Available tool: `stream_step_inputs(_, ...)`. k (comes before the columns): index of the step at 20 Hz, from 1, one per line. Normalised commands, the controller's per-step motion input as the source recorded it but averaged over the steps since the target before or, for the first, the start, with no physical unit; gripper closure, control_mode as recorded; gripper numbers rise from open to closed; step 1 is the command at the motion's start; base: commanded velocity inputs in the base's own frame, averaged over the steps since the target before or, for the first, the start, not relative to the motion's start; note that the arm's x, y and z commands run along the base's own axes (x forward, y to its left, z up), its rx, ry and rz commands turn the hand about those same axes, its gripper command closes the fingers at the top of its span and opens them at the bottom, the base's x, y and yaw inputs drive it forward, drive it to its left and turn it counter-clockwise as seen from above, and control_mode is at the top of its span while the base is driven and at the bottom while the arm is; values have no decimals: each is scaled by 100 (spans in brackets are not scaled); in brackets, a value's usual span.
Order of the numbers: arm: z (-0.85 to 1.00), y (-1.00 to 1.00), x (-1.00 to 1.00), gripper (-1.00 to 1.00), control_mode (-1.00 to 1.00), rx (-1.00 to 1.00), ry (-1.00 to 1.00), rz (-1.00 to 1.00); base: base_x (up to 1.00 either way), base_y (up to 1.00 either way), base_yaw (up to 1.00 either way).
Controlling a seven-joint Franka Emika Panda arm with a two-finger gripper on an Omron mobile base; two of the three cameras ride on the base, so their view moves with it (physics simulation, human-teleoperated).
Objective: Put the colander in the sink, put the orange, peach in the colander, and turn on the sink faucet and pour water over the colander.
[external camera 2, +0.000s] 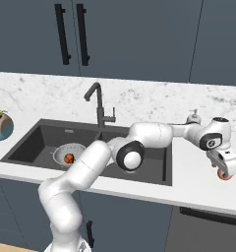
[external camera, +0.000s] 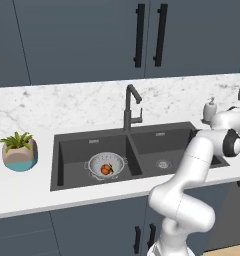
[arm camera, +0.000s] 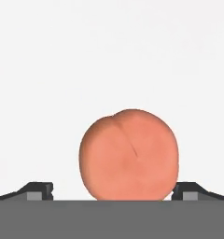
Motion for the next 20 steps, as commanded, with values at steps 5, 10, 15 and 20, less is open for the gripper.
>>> stream_step_inputs(5,-17,-28,4,-100,-100,0,0,0,0,0,0)
stream_step_inputs(10,-25,-18,3,-100,-100,0,0,0,0,0,0)
stream_step_inputs(15,-39,2,9,100,-100,0,0,0,0,0,0)
stream_step_inputs(20,-31,15,0,100,-100,0,0,0,0,0,0)
